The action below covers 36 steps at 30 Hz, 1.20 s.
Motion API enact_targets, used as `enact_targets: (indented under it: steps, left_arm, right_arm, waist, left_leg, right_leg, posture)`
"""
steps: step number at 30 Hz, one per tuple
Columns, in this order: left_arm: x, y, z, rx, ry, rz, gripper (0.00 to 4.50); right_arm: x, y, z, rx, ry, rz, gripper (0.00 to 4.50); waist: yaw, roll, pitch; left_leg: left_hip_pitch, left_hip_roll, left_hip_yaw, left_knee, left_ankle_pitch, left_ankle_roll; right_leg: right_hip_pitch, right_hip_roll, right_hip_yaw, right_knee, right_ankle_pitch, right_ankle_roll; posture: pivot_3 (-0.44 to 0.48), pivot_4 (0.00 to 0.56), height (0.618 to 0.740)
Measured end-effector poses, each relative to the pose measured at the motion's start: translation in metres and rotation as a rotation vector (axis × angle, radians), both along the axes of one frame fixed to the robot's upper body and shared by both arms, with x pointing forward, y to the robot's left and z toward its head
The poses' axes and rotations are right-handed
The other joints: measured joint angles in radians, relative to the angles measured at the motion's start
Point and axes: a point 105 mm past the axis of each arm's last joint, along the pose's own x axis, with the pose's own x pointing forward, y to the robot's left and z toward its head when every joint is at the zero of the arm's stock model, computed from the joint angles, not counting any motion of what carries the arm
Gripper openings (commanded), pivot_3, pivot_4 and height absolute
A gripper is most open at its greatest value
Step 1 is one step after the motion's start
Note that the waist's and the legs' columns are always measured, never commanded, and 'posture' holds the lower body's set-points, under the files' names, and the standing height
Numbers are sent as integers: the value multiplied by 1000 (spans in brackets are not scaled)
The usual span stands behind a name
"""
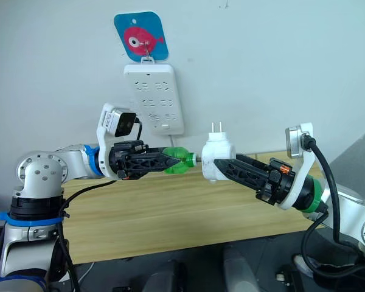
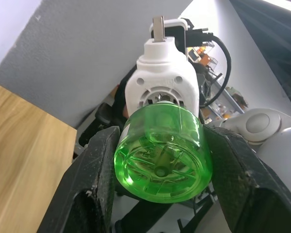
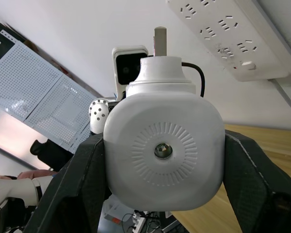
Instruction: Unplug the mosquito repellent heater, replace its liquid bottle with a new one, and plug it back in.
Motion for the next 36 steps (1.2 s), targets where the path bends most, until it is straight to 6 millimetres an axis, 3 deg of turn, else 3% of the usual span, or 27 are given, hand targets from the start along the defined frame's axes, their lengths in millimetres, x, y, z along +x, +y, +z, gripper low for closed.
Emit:
enact_targets:
  steps: [36]
  left_arm:
    - [-1, -5, -9, 6, 9, -25, 2368]
  right_arm:
    - [-8, 4, -5, -59, 4, 65, 2933]
  waist:
    - [0, -4, -11]
  left_leg:
    - [2, 1, 0, 1, 1, 0]
  right_leg:
    - [1, 3, 1, 2, 0, 0]
  posture:
    - [-164, 157, 740]
